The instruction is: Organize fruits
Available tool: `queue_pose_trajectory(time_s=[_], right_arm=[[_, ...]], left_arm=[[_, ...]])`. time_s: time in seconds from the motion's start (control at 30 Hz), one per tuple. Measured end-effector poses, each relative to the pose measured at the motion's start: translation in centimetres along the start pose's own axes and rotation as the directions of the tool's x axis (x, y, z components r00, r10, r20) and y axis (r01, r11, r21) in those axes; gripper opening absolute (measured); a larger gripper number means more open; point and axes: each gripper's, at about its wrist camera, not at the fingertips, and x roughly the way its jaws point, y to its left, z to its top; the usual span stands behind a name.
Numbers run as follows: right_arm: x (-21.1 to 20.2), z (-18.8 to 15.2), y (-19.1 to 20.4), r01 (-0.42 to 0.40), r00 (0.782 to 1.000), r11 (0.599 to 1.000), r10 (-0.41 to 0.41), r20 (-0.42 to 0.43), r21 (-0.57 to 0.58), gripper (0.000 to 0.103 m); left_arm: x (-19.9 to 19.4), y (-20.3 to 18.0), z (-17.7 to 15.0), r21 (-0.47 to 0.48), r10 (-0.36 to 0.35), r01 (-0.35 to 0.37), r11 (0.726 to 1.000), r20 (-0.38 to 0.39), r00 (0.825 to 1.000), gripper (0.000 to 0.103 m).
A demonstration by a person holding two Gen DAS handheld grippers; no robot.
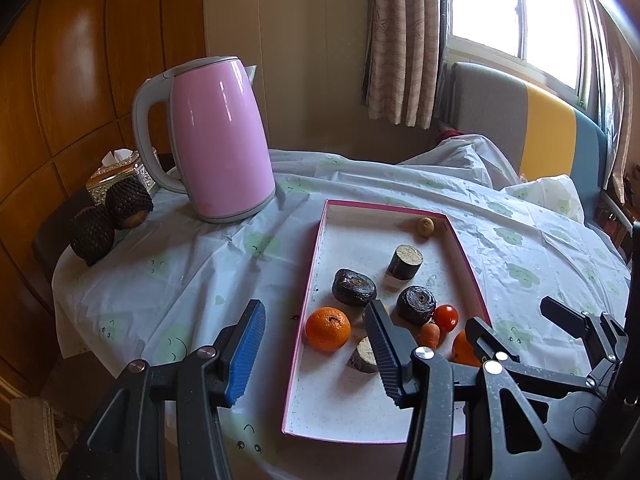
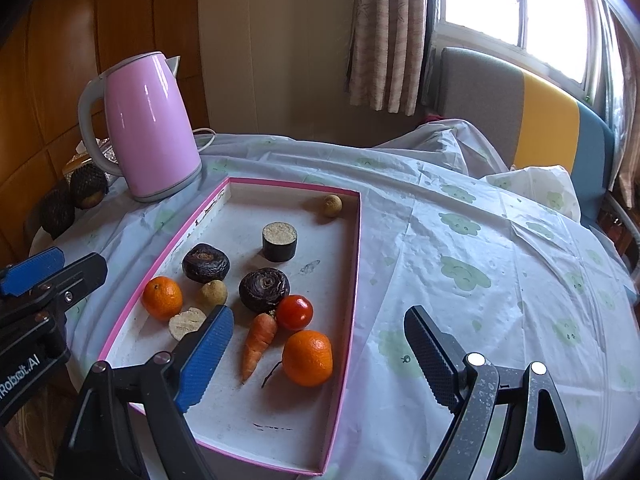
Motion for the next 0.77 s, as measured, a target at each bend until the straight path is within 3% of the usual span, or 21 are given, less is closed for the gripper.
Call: queue_pose_trajectory(time_s=[0.77], right_arm=[[0.58,-0.43,-0.67,0.006,1.0,1.0,-0.006,-0.015,0.006,0.088]], left_arm=[[-0.07,0.13,0.03,-0.008,-0.029,0.029,1.0,0.018,0.999,0.053]])
